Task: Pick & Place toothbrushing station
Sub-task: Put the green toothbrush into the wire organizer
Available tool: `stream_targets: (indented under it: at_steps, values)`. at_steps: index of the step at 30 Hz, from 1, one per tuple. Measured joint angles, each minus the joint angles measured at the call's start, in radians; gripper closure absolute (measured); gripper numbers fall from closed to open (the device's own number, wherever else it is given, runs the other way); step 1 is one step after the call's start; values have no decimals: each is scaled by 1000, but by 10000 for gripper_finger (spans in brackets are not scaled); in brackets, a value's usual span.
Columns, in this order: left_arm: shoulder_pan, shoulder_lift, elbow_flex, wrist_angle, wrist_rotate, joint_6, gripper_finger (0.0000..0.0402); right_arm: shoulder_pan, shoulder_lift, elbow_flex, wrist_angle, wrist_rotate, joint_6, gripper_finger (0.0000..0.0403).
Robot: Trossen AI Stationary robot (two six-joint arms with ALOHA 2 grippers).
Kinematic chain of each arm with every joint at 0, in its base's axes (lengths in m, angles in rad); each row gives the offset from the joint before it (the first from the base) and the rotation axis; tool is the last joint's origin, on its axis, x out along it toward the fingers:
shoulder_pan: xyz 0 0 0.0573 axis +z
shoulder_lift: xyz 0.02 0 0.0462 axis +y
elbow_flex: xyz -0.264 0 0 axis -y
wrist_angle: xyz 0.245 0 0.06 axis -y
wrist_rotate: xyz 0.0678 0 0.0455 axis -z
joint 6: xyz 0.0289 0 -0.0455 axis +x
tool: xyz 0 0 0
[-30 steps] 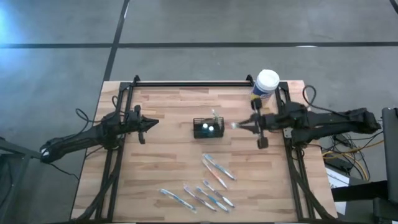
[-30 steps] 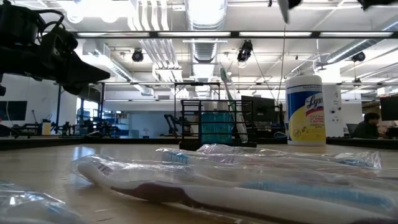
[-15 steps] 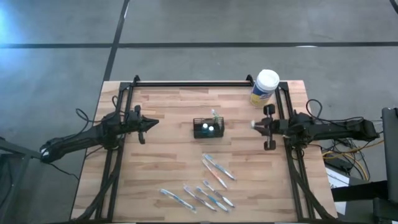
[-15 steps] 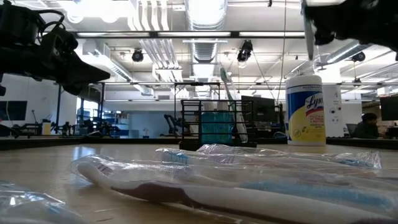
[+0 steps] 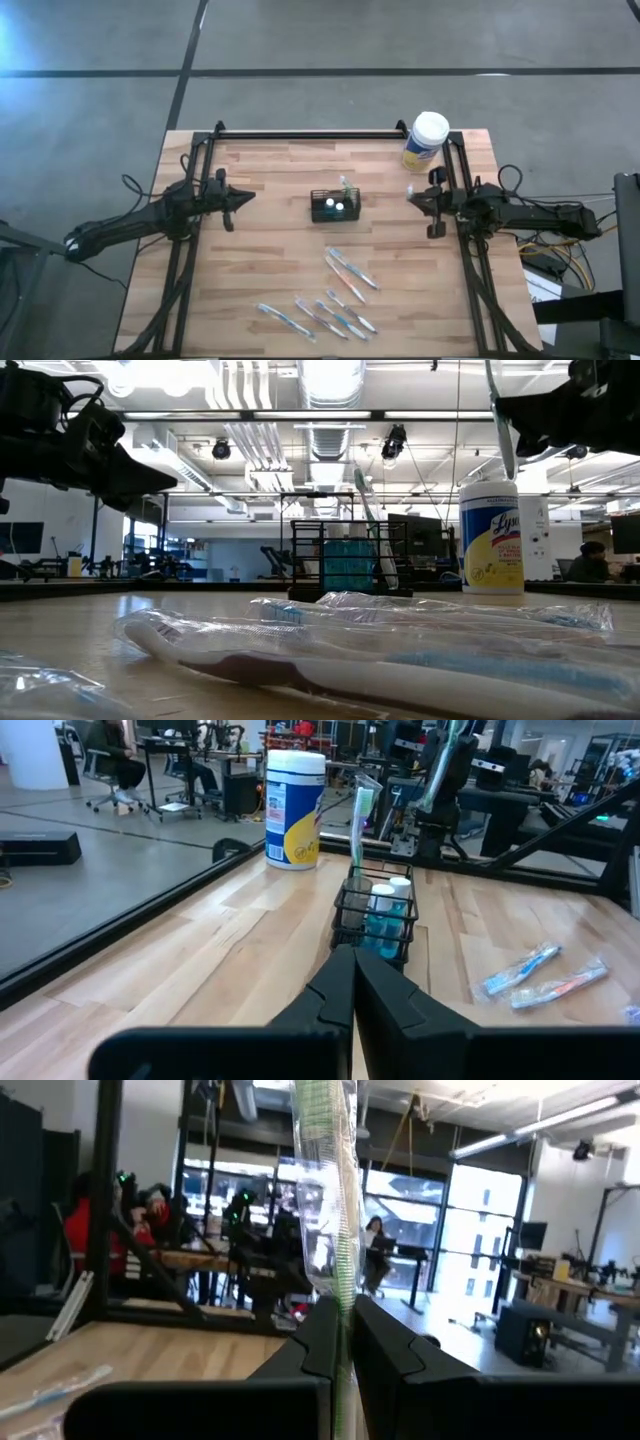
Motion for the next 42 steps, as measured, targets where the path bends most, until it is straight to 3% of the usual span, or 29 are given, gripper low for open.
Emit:
stream_targets:
  at_steps: [20,27,32,37,42]
  values:
    - [0,0,-1,-1,-21,0,394,-6,0,0,-16,0,2,390]
    - [0,0,-1,-1,-24,0,394,-6,30,0,89,94,64,390]
    - [0,0,-1,-1,-24,-2,394,-6,155,82,117,95,71,390]
    - [0,0,-1,-1,-25,-3,394,-6,373,212,135,92,33,390]
    - [0,0,-1,-1,-25,-3,394,-6,607,304,334,25,5,390]
